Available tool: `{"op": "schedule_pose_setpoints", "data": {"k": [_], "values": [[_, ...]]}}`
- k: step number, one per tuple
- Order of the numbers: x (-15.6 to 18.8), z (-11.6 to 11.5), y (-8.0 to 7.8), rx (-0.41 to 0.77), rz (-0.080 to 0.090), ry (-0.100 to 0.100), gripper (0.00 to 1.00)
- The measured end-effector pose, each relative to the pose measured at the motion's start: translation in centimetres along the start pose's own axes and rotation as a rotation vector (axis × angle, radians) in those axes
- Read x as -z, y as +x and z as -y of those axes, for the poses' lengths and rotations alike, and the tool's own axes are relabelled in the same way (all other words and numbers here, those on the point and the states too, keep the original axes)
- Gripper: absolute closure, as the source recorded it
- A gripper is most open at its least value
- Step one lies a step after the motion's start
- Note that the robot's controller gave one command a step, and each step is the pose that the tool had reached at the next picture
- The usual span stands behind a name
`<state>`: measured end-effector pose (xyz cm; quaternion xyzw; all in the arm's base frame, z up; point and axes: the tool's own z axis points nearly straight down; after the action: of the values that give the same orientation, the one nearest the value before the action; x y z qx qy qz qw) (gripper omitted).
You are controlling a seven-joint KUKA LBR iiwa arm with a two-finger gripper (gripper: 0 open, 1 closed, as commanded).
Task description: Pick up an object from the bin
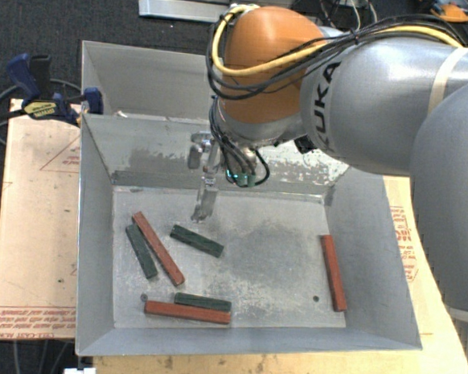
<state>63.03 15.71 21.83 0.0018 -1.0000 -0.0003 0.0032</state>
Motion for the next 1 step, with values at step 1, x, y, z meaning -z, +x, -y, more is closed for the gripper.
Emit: {"op": "schedule_pose_setpoints", "data": {"k": [1], "values": [[-15.35,2.95,0.97,-0.080,0.000,0.000,0.00]]}}
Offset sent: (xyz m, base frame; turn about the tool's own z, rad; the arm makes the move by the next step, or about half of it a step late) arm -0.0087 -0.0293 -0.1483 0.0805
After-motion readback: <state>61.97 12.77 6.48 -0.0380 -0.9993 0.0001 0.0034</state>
